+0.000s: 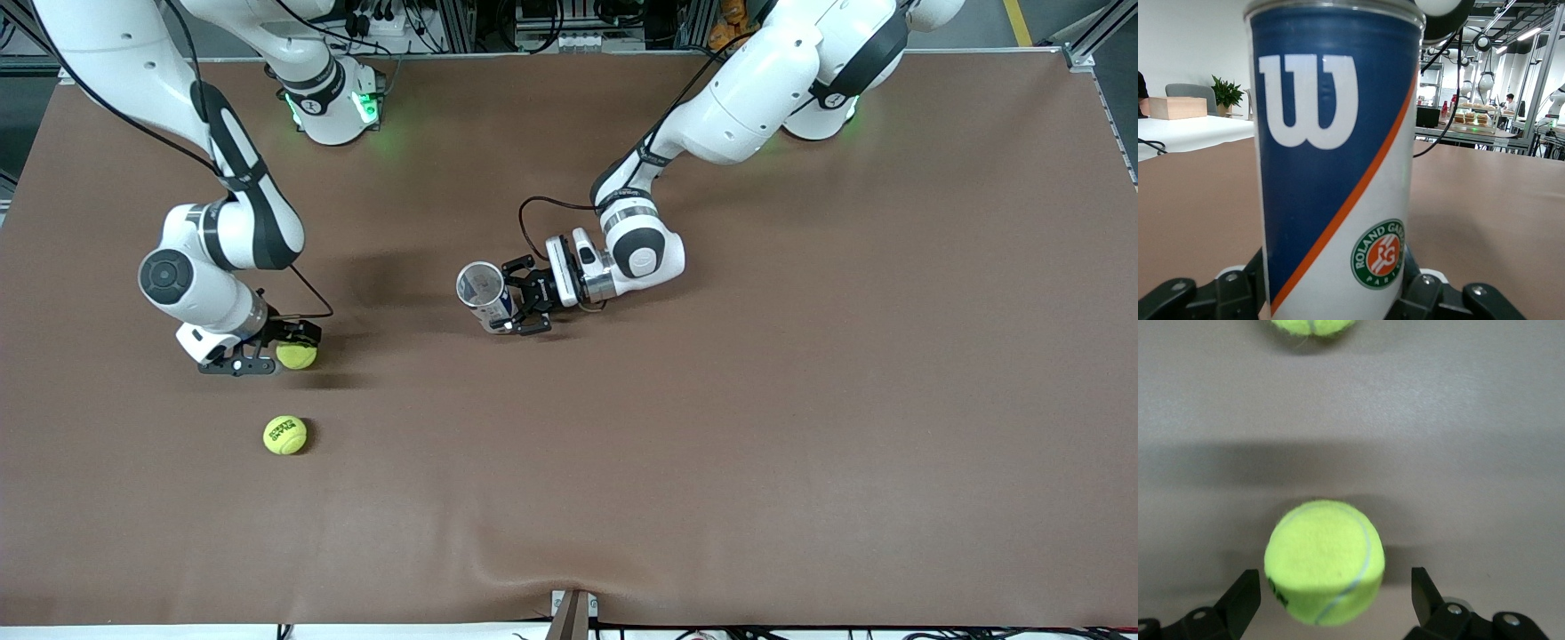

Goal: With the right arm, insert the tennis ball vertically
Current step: 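Grasp the tennis ball with the right gripper and lift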

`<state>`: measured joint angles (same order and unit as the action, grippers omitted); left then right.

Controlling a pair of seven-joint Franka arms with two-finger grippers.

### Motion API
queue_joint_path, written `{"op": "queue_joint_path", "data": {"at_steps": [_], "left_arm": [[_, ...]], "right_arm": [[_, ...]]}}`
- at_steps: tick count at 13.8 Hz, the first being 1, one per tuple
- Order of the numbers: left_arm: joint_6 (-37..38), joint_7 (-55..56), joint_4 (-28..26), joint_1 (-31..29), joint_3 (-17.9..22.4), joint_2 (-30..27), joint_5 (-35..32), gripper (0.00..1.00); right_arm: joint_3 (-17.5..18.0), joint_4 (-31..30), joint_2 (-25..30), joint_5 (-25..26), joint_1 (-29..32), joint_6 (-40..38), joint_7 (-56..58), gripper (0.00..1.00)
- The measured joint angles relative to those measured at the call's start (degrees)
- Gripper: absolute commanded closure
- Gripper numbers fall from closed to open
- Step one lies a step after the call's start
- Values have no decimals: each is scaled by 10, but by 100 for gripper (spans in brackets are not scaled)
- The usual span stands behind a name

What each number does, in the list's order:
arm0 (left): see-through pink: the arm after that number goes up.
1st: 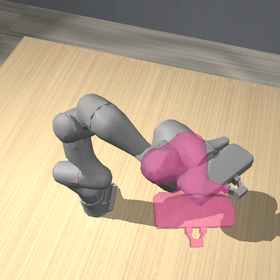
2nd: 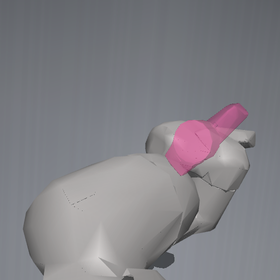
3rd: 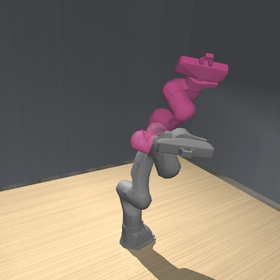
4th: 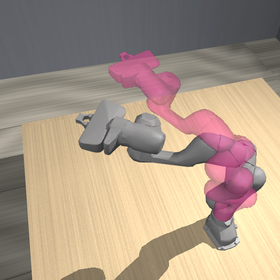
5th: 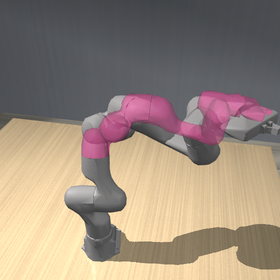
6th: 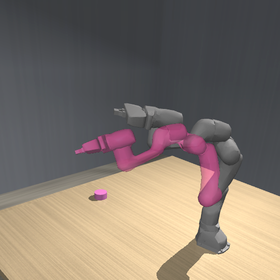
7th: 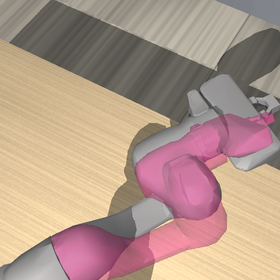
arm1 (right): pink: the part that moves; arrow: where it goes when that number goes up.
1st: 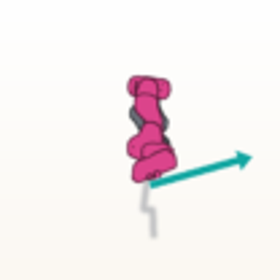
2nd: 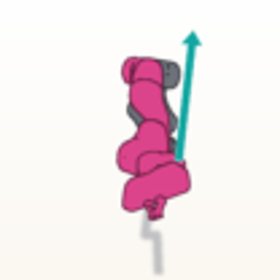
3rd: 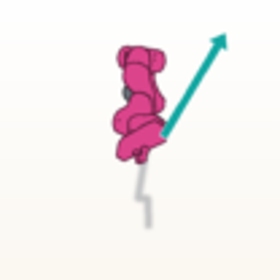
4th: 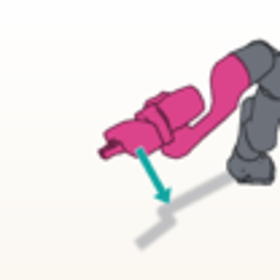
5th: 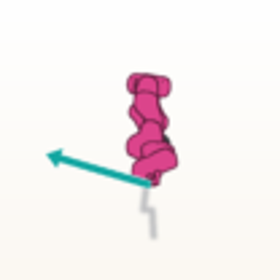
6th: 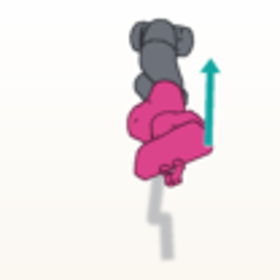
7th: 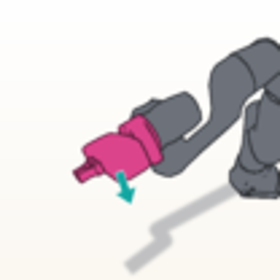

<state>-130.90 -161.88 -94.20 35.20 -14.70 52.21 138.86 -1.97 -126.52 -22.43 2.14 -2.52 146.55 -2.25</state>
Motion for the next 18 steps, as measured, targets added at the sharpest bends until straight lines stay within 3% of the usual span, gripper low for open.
{"op": "queue_joint_path", "data": {"at_steps": [2,3,7,8,12,18], "left_arm": [[0,0,0,0,0,0,0,25],[0,0,0,0,0,0,0,25],[0,0,0,0,0,0,0,25],[0,0,0,0,0,0,0,25],[0,0,0,0,0,0,0,25],[0,0,0,0,0,0,0,25]], "right_arm": [[1,0,-12,0,-1,19,-1,0],[2,0,-16,0,-1,24,-1,5],[6,1,-18,0,-9,25,-9,88],[6,2,-18,0,-12,25,-11,100],[8,32,-8,0,-18,-15,-13,100],[11,239,47,-22,-46,-390,-36,100]]}}
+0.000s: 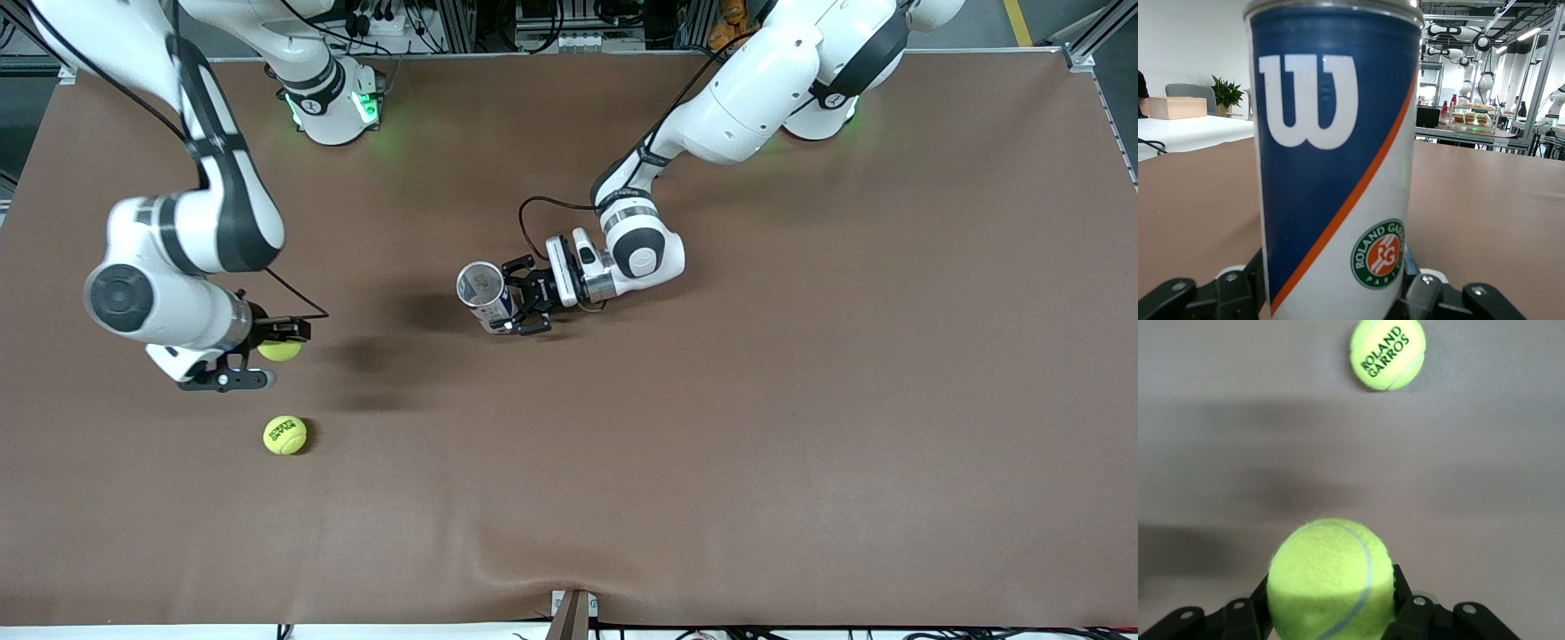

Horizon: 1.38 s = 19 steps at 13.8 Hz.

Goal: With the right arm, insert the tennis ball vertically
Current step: 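Grasp the tennis ball with the right gripper and lift, then carry the ball over the can opening with the right gripper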

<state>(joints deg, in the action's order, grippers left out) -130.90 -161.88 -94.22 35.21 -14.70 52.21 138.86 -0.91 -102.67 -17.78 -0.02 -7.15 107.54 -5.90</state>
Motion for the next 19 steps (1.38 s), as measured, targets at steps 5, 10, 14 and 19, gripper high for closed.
{"op": "queue_joint_path", "data": {"at_steps": [5,10,14,19], "left_arm": [[0,0,0,0,0,0,0,25],[0,0,-1,0,0,0,0,25],[0,0,-1,0,0,0,0,25],[0,0,-2,0,0,0,0,25]], "right_arm": [[4,109,0,-19,-76,-131,-170,100],[6,182,-1,-41,-172,-178,-372,100],[6,192,-4,-48,-232,-178,-494,100],[6,192,-30,-48,-271,-172,-538,100]]}}
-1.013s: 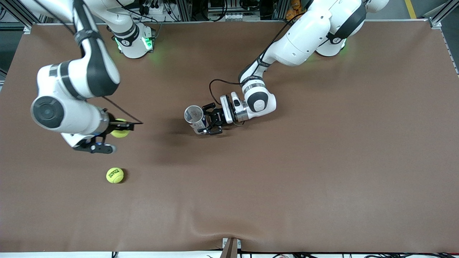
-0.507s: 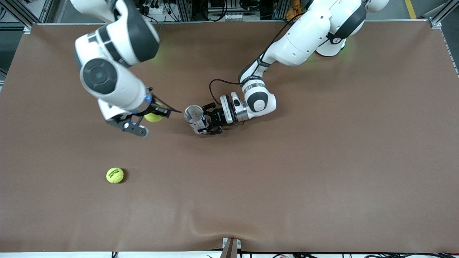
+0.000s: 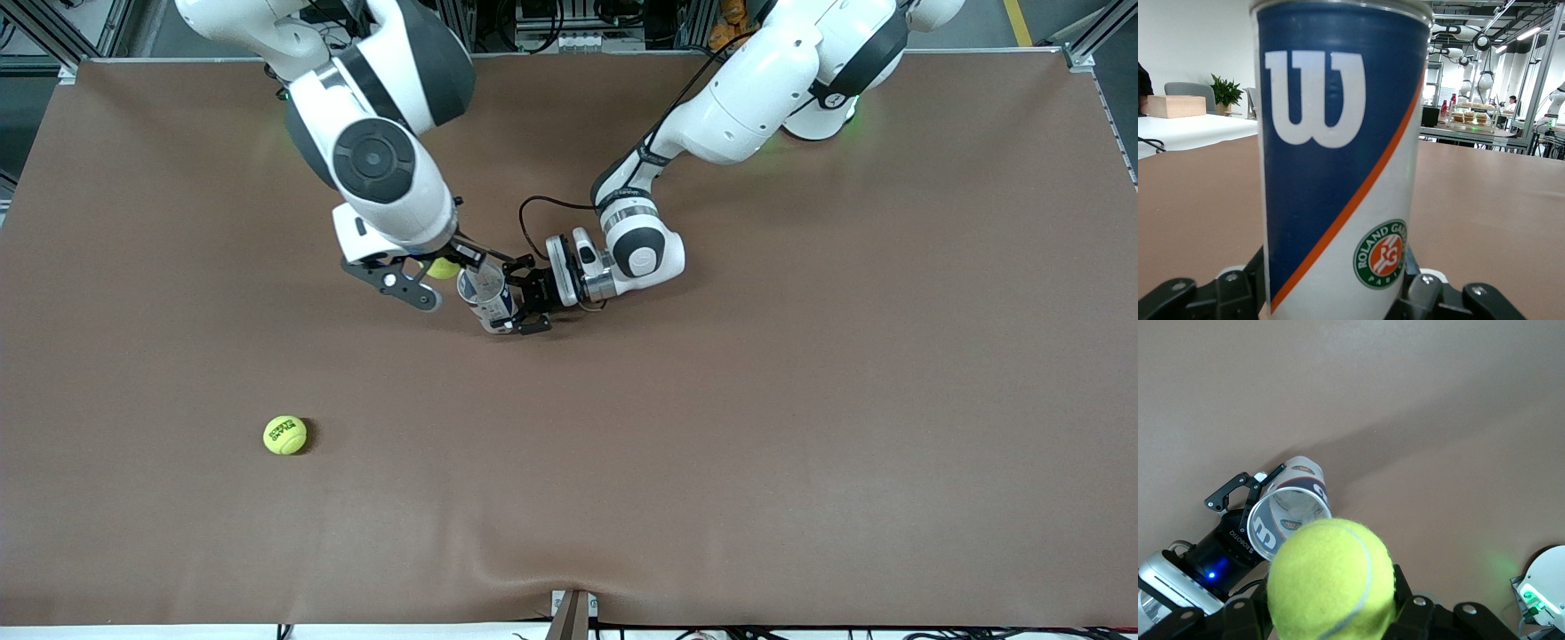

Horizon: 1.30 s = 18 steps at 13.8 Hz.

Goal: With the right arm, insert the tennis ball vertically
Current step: 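Carry the ball over the can opening with the right gripper, then release the ball into the can and withdraw the right gripper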

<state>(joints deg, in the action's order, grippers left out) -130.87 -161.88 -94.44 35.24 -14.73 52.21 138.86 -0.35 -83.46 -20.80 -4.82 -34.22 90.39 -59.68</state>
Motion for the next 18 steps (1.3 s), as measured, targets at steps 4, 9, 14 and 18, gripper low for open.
{"op": "queue_joint_path", "data": {"at_steps": [4,9,14,18], "left_arm": [[0,0,0,0,0,0,0,25],[0,0,0,0,0,0,0,25],[0,0,0,0,0,0,0,25],[0,0,-1,0,0,0,0,25]], "right_arm": [[0,0,-25,0,-8,26,-39,86],[-1,0,-39,0,-8,31,-42,52],[0,0,-41,-1,-24,32,-46,0],[-4,0,-41,-1,-24,32,-47,0]]}}
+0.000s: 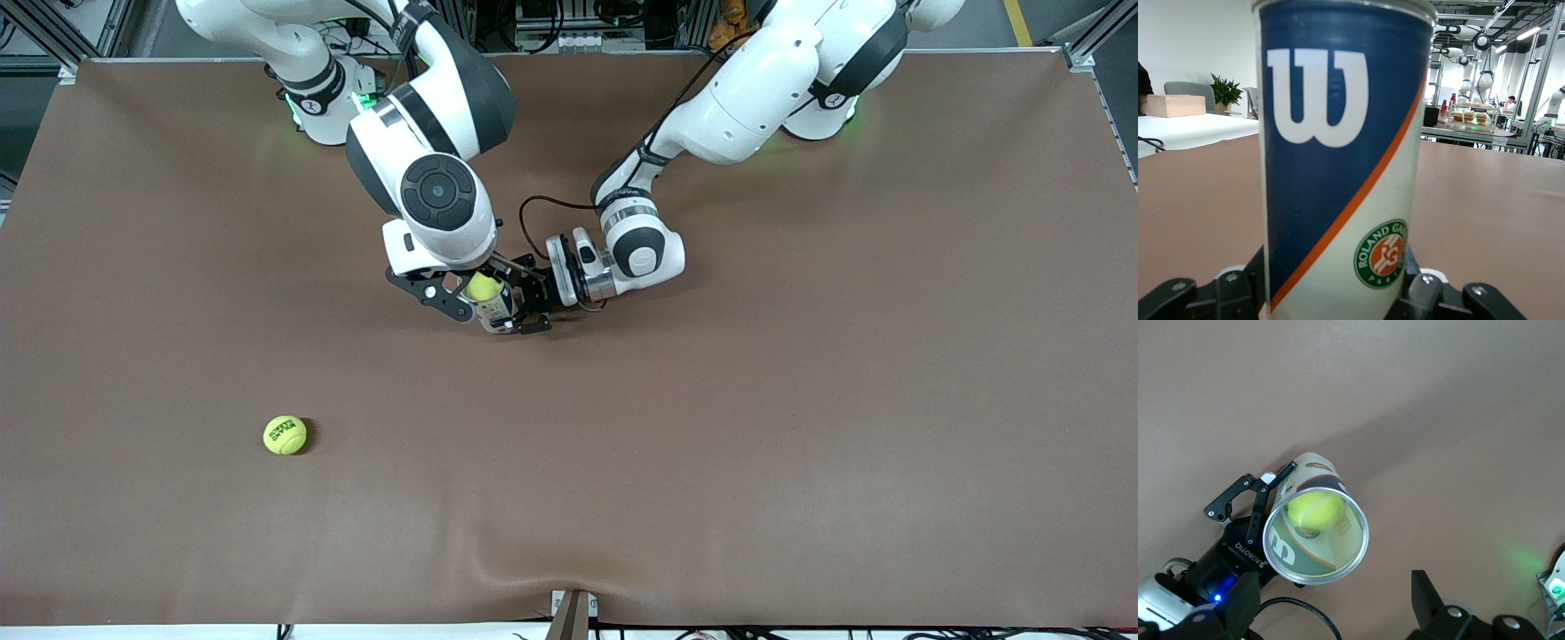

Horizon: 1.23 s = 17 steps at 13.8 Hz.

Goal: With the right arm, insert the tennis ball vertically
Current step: 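Release the ball into the can and withdraw the right gripper, then grasp the second tennis ball with the right gripper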

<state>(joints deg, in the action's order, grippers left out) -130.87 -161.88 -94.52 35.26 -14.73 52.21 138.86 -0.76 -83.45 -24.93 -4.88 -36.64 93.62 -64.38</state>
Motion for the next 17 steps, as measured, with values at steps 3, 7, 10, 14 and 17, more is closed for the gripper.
{"op": "queue_joint_path", "data": {"at_steps": [3,7,10,14,17], "left_arm": [[0,0,0,0,0,0,0,25],[0,0,0,0,0,0,0,25],[0,0,0,0,0,0,0,25],[0,0,0,0,0,0,0,26],[0,0,0,0,0,0,0,26]], "right_arm": [[-7,1,0,1,3,-1,0,0],[-16,4,0,31,84,-30,73,0],[-19,1,-7,51,193,-24,182,0],[-19,-2,-48,52,274,71,325,0],[-19,-3,-91,55,299,171,418,0]]}}
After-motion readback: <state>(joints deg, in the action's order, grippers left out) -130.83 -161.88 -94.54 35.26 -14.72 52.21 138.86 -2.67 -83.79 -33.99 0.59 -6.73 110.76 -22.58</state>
